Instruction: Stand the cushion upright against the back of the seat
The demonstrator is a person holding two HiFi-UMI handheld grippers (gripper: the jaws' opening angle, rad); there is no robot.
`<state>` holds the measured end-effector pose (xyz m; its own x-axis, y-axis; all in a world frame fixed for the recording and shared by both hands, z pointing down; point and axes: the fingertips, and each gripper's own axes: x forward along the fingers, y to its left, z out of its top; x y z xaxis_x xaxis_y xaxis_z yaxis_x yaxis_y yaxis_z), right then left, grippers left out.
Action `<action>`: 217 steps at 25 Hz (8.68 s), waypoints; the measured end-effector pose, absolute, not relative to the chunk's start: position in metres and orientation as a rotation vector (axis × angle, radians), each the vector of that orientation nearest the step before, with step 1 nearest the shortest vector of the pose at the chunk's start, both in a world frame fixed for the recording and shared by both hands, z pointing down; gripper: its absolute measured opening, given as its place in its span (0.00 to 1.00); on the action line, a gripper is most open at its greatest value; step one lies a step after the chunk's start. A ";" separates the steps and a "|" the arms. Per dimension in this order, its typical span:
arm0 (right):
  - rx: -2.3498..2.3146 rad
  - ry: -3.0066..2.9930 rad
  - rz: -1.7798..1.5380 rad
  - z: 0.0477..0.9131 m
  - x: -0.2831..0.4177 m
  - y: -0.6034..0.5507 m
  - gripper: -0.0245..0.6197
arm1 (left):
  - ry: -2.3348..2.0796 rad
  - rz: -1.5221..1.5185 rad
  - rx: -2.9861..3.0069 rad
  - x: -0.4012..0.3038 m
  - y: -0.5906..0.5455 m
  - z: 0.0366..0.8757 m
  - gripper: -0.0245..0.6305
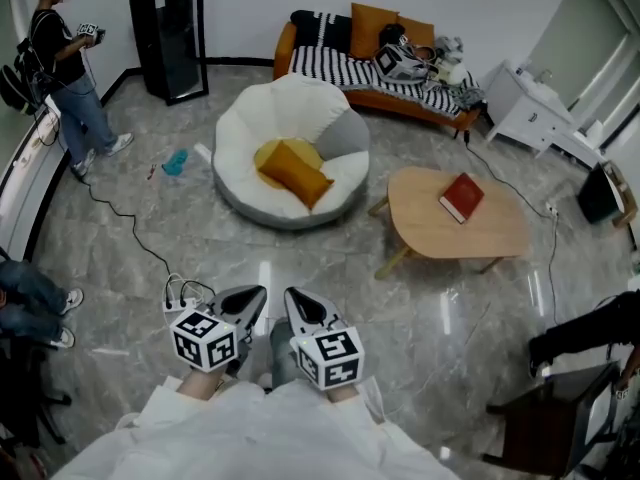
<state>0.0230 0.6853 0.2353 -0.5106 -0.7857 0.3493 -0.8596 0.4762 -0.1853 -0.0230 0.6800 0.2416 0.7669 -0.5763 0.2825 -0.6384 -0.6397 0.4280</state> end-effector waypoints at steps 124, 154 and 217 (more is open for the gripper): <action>1.265 -2.403 0.703 0.393 0.076 -0.125 0.06 | -0.908 0.243 2.151 0.024 -0.115 0.405 0.05; 1.335 -2.316 0.863 0.618 0.071 -0.157 0.06 | -0.960 0.201 2.012 0.021 -0.160 0.629 0.05; 1.106 -2.251 1.023 0.806 -0.011 -0.194 0.06 | -1.060 -0.025 1.307 -0.066 -0.201 0.920 0.43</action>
